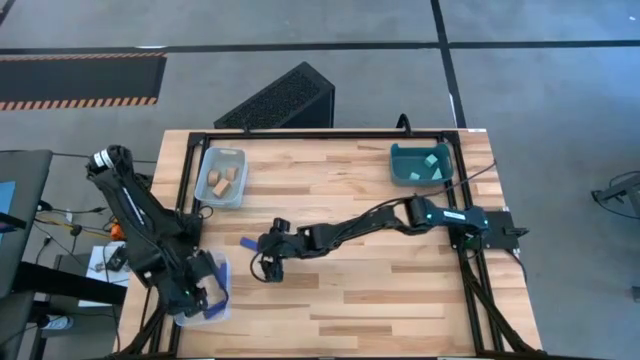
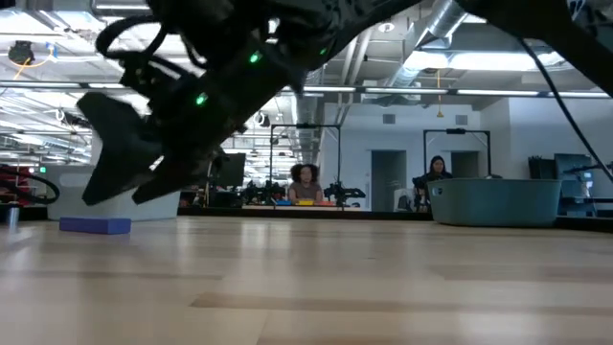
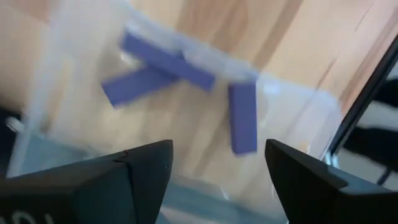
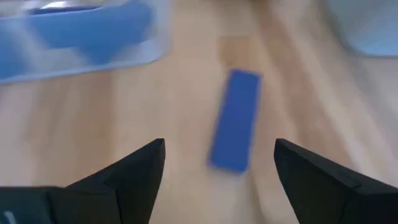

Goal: Sort & place blocks by color
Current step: Put the blue block into the transparent bin

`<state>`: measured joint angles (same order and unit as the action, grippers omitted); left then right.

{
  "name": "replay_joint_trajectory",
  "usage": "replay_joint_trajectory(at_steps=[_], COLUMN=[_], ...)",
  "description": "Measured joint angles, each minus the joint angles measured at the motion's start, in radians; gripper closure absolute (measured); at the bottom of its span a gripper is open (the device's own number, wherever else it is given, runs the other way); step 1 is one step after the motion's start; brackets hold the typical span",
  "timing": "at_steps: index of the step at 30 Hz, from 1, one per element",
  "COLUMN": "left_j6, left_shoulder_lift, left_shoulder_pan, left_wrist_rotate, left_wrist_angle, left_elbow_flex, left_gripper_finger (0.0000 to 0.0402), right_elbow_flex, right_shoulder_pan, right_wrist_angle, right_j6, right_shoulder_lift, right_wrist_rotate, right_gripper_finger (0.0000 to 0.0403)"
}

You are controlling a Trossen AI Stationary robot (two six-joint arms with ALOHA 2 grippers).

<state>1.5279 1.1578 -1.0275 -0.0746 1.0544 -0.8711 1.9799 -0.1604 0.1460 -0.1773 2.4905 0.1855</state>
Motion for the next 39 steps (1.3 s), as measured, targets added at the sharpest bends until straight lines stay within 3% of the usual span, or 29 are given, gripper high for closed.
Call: replay_joint_trajectory(at_steps=[3,7,18,27,39], left_j6=[0.001,-0.038,-0.223,-0.309,-0.334], left_shoulder_lift=[-0.044,-0.099,-0.23,-0.288,-0.288], left_shoulder_pan=[0.001,0.001,0.097,0.196,0.199], left_wrist_rotate=[-0.083,-0.153,-0.218,-0.256,-0.264], left_wrist_angle=[0.046,0.096,0.192,0.193,0.193], left_elbow_flex=[-0.008,-0.008,-0.008,-0.008,-0.008], left_gripper_finger=[0.016,0.016,0.0159,0.0159,0.0159], right_elbow_flex=[0.043,0.054,0.054,0.055,0.054], right_shoulder_pan=[0.007,0.023,0.093,0.077,0.062], right_wrist_angle=[-0.005,0.003,0.084,0.186,0.225], right_j6=[0.003,0.003,-0.128,-0.139,-0.237], right_shoulder_lift=[0.045,0.053,0.052,0.049,0.034], right_wrist_rotate=[0.072,0.078,0.073,0.013,0.002], right_gripper_finger=[0.0078,0.0079,0.0108,0.0144,0.0256])
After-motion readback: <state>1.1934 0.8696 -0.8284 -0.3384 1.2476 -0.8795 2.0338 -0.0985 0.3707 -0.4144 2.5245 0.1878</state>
